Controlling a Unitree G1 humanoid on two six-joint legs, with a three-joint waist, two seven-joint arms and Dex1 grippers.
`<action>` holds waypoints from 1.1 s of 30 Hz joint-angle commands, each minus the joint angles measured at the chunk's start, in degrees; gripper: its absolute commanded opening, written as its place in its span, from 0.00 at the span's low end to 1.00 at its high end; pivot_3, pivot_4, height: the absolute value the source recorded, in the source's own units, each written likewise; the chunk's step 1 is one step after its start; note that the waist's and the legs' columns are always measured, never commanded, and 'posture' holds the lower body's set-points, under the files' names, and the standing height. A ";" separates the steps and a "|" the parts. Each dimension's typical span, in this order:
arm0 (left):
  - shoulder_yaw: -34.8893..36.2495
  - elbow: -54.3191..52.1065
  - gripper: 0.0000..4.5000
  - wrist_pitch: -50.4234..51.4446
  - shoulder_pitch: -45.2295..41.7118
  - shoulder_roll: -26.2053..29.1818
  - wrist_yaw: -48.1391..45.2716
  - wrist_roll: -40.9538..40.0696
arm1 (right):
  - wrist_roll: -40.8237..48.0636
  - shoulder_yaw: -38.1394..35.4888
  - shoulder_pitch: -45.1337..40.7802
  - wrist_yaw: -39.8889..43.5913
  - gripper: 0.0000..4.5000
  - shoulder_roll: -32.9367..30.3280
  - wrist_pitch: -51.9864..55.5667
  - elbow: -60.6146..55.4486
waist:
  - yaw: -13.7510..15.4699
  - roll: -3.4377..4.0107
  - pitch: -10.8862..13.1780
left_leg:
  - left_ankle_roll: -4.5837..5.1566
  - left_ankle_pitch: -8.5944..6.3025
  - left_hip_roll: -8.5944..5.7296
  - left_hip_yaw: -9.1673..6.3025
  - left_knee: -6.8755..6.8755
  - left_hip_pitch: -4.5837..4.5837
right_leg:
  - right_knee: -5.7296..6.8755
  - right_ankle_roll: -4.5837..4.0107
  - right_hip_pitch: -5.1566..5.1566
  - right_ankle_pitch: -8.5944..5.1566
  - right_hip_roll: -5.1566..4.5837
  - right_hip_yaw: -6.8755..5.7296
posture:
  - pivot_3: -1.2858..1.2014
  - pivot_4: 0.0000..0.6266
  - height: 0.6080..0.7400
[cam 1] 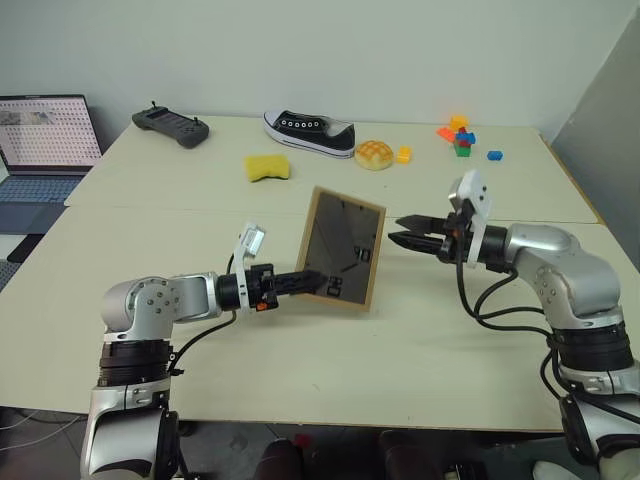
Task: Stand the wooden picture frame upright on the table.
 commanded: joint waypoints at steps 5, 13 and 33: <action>2.91 -6.47 0.29 -7.58 -2.03 -2.11 2.88 -1.73 | 5.08 1.08 -6.72 -4.48 0.82 5.85 4.62 -1.51 | 0.04 0.00 0.00 | 0.00 0.00 0.00 0.00 0.00 -0.04 | -0.02 0.00 -0.04 0.00 -0.01 -0.01 | 0.52 0.24 1.00; 0.59 -8.83 0.29 -9.81 -0.24 -1.07 2.26 -1.35 | -1.35 8.76 -10.56 -6.16 0.97 11.87 -3.00 3.66 | -0.26 0.01 0.00 | 0.00 0.00 0.01 0.00 -0.02 -0.04 | 0.00 0.00 -0.08 0.00 0.01 -0.01 | 0.52 0.24 1.00; 4.74 -5.82 0.29 -3.89 1.10 -3.00 8.05 -8.23 | 6.93 1.93 0.66 -2.06 0.97 -0.37 3.47 -9.32 | -0.29 0.00 0.02 | 0.01 0.00 0.02 -0.08 -0.03 -0.13 | -0.05 0.01 -0.10 -0.01 0.03 -0.08 | 0.52 0.24 1.00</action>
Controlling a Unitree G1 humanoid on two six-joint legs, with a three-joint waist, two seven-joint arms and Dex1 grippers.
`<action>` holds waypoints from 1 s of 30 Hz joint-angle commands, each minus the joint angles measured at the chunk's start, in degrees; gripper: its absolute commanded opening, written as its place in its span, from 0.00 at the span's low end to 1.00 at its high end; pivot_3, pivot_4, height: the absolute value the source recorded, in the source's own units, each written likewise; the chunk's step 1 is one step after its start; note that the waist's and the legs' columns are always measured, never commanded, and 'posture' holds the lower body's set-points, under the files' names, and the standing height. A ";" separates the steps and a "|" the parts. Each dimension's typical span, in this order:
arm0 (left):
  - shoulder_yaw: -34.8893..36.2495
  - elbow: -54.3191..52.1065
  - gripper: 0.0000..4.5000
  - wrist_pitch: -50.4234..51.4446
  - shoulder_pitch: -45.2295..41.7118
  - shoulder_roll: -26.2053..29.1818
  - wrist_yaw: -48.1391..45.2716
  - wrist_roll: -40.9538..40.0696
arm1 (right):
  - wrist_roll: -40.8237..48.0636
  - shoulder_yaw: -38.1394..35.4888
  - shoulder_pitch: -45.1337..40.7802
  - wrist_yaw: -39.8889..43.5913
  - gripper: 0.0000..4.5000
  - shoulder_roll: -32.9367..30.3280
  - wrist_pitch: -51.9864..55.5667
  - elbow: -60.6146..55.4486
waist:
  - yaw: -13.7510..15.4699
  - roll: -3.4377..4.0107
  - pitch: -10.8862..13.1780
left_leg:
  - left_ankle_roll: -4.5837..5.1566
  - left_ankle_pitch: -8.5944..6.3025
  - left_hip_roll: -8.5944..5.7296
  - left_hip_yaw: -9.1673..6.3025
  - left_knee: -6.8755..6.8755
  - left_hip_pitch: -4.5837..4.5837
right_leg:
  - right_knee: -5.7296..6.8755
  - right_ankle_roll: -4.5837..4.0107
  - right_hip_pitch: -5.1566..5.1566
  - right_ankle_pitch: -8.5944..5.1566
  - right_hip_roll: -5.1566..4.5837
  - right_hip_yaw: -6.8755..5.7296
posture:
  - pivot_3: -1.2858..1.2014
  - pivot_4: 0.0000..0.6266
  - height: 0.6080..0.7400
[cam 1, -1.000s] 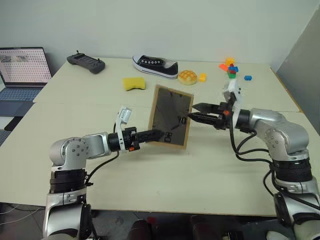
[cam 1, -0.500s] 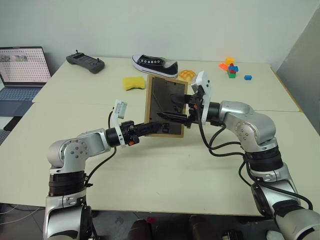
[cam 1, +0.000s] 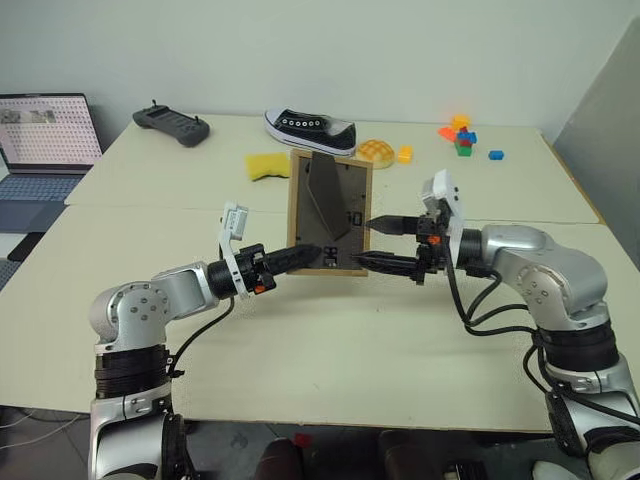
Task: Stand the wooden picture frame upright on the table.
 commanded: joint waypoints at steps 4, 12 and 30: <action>-1.18 -1.93 0.29 0.35 -1.46 0.18 -0.17 -2.15 | 0.55 -3.19 -0.01 -2.83 0.97 -0.20 -2.04 -1.90 | 0.08 0.00 0.00 | 0.00 0.00 -0.01 0.00 0.01 -0.01 | -0.01 0.00 0.00 0.00 -0.01 0.00 | 0.52 0.24 1.00; -2.38 -1.18 0.29 0.35 -2.28 0.77 -0.89 -2.41 | -0.29 -0.74 -5.23 -6.56 0.97 6.32 -4.44 1.02 | -0.02 0.00 0.00 | -0.01 0.01 0.00 0.01 0.00 0.00 | 0.00 0.00 -0.01 0.00 0.00 0.01 | 0.52 0.24 1.00; -1.76 -2.61 0.29 0.72 0.07 2.21 0.30 -3.17 | 9.96 -5.40 -2.32 -4.60 0.97 1.03 3.96 -4.07 | 0.32 0.01 0.01 | -0.01 0.00 -0.02 0.02 -0.01 -0.03 | -0.04 0.00 -0.01 -0.01 -0.03 0.00 | 0.52 0.24 1.00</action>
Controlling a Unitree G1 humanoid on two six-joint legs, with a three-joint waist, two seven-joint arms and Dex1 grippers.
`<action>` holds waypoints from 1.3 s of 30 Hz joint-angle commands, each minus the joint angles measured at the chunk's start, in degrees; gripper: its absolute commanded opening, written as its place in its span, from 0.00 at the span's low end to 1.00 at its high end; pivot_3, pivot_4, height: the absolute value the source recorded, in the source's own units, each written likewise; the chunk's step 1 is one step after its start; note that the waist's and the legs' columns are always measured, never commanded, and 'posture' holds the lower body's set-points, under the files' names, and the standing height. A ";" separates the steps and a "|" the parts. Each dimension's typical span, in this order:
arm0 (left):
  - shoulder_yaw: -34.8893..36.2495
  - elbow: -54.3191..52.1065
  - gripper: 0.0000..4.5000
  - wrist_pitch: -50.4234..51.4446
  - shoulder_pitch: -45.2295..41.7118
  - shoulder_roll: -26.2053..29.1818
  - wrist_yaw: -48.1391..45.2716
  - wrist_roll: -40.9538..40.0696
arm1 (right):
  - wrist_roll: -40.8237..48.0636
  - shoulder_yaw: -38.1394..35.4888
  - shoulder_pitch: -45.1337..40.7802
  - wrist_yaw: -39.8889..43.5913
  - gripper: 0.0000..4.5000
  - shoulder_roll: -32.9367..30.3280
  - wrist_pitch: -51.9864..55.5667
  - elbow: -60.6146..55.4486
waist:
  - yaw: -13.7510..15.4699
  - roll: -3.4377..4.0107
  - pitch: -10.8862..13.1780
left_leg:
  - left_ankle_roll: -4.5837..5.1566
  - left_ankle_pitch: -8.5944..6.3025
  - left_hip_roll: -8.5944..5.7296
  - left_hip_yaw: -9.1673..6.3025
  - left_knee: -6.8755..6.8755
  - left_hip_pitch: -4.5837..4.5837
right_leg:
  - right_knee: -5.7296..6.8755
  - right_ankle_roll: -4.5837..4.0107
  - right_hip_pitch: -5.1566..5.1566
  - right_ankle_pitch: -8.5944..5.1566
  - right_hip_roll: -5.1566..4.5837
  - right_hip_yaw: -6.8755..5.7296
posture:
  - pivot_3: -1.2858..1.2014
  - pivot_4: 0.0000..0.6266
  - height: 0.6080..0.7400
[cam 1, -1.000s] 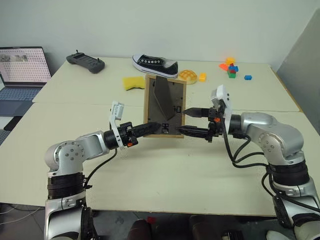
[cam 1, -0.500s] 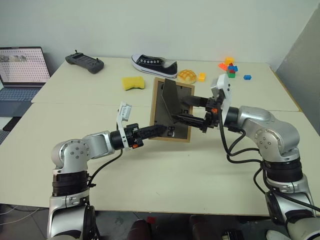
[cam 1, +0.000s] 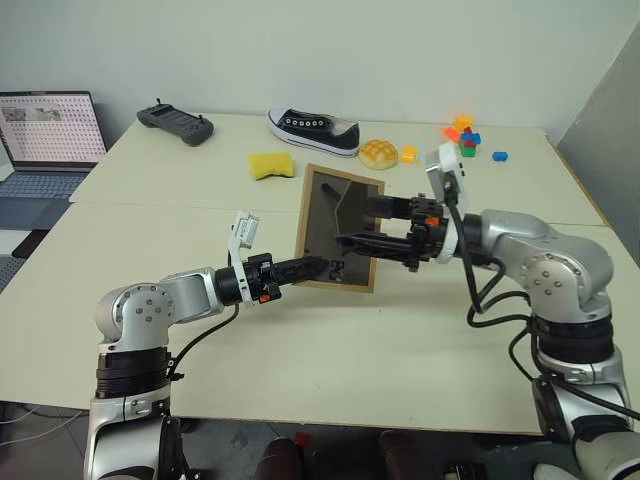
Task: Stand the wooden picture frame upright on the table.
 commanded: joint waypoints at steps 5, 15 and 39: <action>4.56 -0.30 0.29 4.66 -2.63 -0.86 4.11 -6.91 | -18.11 0.75 6.42 0.06 0.97 -7.08 -25.61 2.71 | 0.04 -0.02 0.01 | 0.00 0.00 0.00 -0.01 0.01 -0.02 | -0.02 0.02 0.00 -0.01 0.01 -0.01 | 0.52 0.24 1.00; 11.05 12.83 0.29 19.06 -8.98 -2.74 15.85 -23.60 | -73.72 12.86 3.48 -29.47 0.97 -15.10 -103.30 35.91 | -1.38 -0.05 0.03 | -0.20 0.11 -0.02 0.05 0.00 0.01 | 0.03 0.08 -0.03 -0.05 -0.01 0.06 | 0.52 0.24 1.00; -6.61 9.68 0.29 5.81 -2.99 5.54 31.71 -52.76 | -93.51 17.72 -6.21 -57.70 0.33 -11.50 -115.88 42.03 | -1.07 -0.05 0.03 | -0.57 0.32 -0.13 0.04 -0.05 0.16 | 0.18 0.05 0.03 -0.07 -0.18 0.11 | 0.52 0.24 1.00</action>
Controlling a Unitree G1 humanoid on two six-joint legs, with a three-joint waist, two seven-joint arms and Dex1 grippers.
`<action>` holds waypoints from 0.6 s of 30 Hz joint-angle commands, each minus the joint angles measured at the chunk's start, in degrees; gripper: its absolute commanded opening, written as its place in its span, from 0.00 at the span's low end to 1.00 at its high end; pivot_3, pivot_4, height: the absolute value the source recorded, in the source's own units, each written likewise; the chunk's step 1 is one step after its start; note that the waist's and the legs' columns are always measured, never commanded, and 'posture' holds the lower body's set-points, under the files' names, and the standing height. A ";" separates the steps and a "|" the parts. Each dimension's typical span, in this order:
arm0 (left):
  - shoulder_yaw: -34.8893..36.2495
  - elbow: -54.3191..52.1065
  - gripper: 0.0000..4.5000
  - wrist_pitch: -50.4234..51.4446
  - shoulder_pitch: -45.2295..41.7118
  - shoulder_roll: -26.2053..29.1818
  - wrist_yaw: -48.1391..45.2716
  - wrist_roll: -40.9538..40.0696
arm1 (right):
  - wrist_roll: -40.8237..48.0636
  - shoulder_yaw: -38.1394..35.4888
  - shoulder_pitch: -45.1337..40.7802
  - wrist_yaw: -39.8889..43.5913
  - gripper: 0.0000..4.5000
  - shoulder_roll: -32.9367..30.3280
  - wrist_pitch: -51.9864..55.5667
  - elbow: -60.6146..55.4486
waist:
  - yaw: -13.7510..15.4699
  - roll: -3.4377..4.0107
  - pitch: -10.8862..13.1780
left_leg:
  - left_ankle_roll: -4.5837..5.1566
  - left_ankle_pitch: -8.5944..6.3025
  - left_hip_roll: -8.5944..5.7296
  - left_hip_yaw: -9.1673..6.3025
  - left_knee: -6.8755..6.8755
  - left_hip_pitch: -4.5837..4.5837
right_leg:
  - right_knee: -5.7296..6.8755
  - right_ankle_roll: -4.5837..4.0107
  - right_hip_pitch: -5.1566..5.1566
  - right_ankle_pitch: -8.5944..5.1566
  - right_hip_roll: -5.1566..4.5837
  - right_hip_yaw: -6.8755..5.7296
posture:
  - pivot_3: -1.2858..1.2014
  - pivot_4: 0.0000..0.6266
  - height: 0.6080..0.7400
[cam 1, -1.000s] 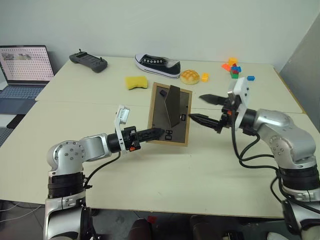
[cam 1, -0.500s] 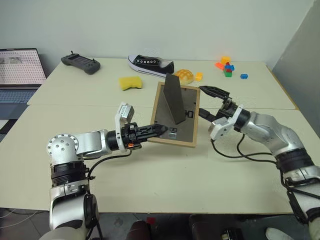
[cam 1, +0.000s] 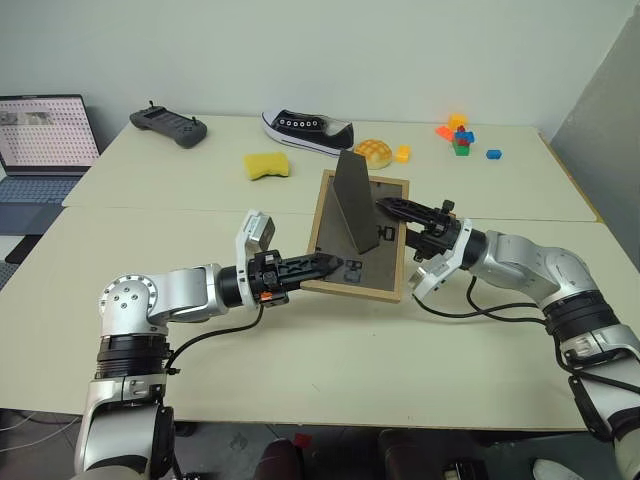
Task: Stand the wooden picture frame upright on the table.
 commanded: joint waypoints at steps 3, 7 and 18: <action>-1.02 -5.46 0.44 -3.30 0.73 1.44 -1.68 1.59 | 2.55 -0.89 -2.16 -0.97 0.33 -0.69 -1.43 -0.89 | -0.04 0.00 0.00 | 0.00 0.00 0.00 0.00 0.00 0.00 | 0.00 0.00 0.00 0.00 0.00 0.00 | 0.52 0.24 1.00; 0.48 -5.61 0.63 -6.96 1.51 1.75 -2.15 3.69 | 8.73 -0.13 -1.88 2.69 0.30 -0.86 -4.73 1.31 | -0.10 0.00 0.00 | 0.00 0.00 0.00 0.01 0.00 0.00 | -0.01 0.00 0.02 0.00 0.01 0.01 | 0.52 0.24 1.00; 7.47 -21.76 1.00 -20.28 5.69 9.78 -6.61 26.21 | 66.42 3.06 5.67 49.44 0.30 5.91 30.47 -3.87 | -0.35 -0.01 -0.01 | 0.01 0.00 0.12 -0.16 0.00 0.00 | -0.02 -0.01 0.10 0.00 -0.07 -0.07 | 0.52 0.24 1.00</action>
